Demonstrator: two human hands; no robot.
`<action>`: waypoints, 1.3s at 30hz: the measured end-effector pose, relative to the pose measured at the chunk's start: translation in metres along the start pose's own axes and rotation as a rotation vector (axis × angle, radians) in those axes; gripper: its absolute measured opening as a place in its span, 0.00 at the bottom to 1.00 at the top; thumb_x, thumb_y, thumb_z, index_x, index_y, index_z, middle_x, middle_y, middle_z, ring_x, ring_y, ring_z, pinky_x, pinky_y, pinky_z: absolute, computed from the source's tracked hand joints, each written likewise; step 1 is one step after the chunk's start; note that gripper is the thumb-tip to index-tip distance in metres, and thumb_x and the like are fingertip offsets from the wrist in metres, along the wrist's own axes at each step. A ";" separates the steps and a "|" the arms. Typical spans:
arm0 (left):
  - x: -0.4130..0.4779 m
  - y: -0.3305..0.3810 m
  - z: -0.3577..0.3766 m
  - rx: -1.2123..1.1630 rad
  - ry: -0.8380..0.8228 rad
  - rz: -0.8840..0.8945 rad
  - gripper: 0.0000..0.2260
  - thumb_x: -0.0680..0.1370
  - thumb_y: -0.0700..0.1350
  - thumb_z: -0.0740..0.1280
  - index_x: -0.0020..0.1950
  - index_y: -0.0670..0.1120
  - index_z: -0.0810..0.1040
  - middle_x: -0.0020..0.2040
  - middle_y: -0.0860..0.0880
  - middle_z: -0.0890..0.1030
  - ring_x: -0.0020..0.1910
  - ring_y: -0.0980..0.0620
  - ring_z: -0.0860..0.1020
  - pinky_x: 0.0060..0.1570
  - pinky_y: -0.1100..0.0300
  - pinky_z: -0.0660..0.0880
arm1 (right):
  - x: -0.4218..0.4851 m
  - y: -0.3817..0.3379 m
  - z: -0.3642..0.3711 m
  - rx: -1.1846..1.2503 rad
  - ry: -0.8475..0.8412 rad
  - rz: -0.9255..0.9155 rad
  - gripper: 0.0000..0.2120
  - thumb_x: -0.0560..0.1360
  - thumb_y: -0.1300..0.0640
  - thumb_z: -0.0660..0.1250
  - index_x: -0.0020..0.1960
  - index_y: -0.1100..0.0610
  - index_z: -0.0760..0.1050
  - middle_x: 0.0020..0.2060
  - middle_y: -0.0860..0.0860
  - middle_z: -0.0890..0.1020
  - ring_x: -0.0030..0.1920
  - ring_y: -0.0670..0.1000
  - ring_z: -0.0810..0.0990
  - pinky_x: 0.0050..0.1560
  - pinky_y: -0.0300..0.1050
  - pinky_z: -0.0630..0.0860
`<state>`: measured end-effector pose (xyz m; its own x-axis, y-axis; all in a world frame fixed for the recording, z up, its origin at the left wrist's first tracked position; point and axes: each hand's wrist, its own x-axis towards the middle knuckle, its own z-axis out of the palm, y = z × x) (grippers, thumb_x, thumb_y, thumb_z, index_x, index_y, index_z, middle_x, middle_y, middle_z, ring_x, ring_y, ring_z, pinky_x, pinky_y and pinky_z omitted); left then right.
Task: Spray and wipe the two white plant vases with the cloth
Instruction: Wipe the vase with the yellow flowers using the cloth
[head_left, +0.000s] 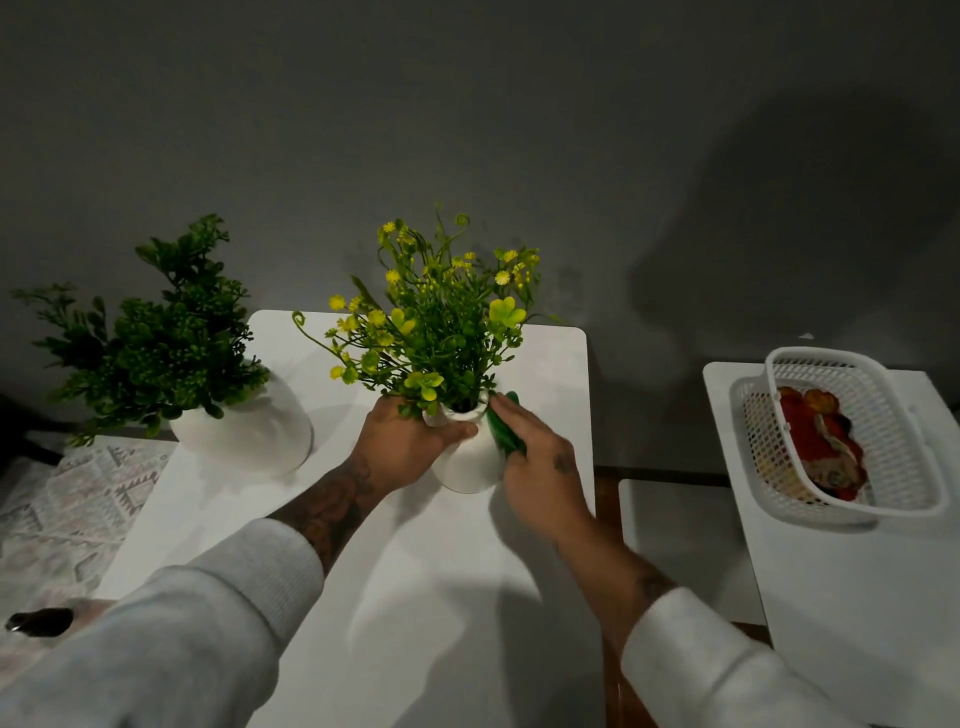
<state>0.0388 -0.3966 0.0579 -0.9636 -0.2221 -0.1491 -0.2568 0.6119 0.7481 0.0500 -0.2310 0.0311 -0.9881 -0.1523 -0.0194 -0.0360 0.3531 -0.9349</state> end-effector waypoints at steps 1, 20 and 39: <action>0.000 0.001 -0.001 0.005 -0.006 -0.006 0.20 0.65 0.56 0.78 0.54 0.55 0.82 0.51 0.59 0.82 0.49 0.60 0.76 0.48 0.67 0.67 | 0.010 -0.002 -0.002 -0.020 -0.015 0.017 0.34 0.69 0.78 0.54 0.70 0.57 0.73 0.70 0.52 0.72 0.72 0.48 0.67 0.70 0.31 0.59; 0.000 0.005 -0.004 0.076 -0.042 0.047 0.22 0.66 0.57 0.77 0.59 0.58 0.80 0.58 0.59 0.80 0.57 0.56 0.76 0.54 0.65 0.68 | 0.029 -0.004 -0.005 -0.082 -0.037 0.052 0.32 0.70 0.75 0.55 0.69 0.55 0.73 0.69 0.52 0.74 0.69 0.51 0.70 0.68 0.34 0.64; -0.001 0.006 -0.004 0.039 -0.034 0.031 0.19 0.65 0.54 0.78 0.55 0.55 0.82 0.54 0.57 0.82 0.53 0.58 0.77 0.52 0.65 0.69 | 0.013 -0.010 -0.004 -0.102 -0.022 -0.004 0.32 0.70 0.76 0.56 0.69 0.57 0.73 0.70 0.52 0.73 0.72 0.51 0.68 0.74 0.43 0.61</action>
<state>0.0386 -0.3957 0.0647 -0.9729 -0.1769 -0.1491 -0.2291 0.6472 0.7271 0.0365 -0.2333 0.0414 -0.9845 -0.1735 -0.0247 -0.0559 0.4446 -0.8940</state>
